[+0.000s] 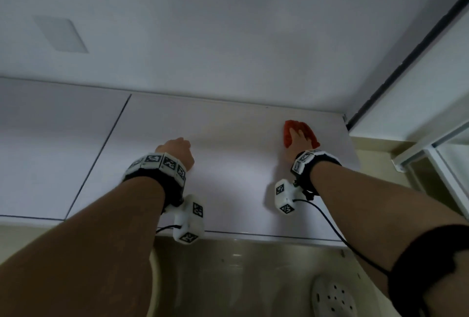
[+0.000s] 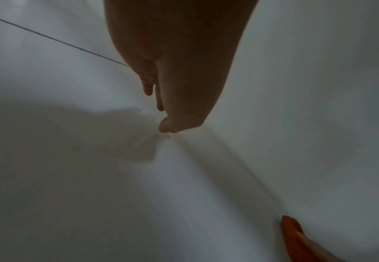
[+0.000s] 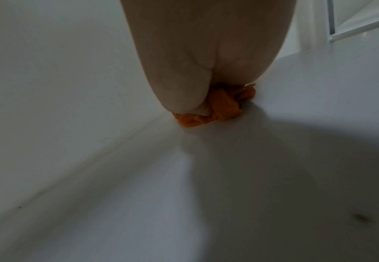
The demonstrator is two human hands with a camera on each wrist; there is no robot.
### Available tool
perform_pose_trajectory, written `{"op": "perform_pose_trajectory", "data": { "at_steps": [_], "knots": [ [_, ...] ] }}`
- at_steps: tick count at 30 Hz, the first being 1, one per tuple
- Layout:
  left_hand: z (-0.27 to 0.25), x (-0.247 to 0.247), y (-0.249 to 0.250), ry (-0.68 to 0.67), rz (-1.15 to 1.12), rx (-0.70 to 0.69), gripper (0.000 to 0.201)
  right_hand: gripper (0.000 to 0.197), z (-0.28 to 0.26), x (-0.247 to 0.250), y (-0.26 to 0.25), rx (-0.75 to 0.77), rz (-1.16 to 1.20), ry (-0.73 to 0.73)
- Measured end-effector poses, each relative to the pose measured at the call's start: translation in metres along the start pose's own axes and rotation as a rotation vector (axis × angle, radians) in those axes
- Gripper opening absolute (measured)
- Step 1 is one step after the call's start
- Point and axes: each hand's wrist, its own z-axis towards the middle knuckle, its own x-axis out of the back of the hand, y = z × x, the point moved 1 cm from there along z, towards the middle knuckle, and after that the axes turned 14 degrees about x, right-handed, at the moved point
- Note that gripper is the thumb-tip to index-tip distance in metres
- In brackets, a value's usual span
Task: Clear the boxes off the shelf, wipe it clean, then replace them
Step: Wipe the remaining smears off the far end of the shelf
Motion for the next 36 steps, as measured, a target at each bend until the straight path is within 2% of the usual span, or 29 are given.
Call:
{"op": "perform_pose_trajectory", "data": {
  "at_steps": [4, 6, 10, 14, 23, 26, 29, 36],
  "knots": [
    [0.020, -0.004, -0.021, -0.024, 0.042, 0.051, 0.044, 0.064, 0.029, -0.001, -0.015, 0.025, 0.012, 0.063],
    [0.026, -0.010, -0.030, -0.033, 0.067, 0.023, 0.042, 0.060, 0.045, 0.001, -0.021, 0.062, 0.001, 0.071],
    [0.031, -0.025, -0.042, -0.037, 0.088, -0.044, 0.058, 0.054, 0.075, 0.001, -0.031, 0.122, -0.052, 0.054],
    [0.032, -0.027, -0.045, 0.007, 0.075, -0.080, 0.057, 0.052, 0.082, -0.003, -0.056, 0.183, -0.020, 0.058],
    [0.036, -0.020, -0.039, 0.011, 0.035, -0.019, 0.048, 0.046, 0.066, -0.026, -0.156, 0.571, -0.014, 0.007],
    [0.034, -0.018, -0.040, 0.028, 0.009, -0.005, 0.045, 0.055, 0.048, -0.038, -0.182, 0.720, -0.107, -0.115],
    [0.030, -0.017, -0.037, 0.058, -0.008, 0.006, 0.041, 0.069, 0.030, -0.047, -0.192, 0.703, -0.114, -0.203],
    [0.028, -0.017, -0.031, 0.089, 0.021, 0.016, 0.039, 0.074, 0.006, -0.052, -0.179, 0.704, -0.015, -0.247]
  ]
}}
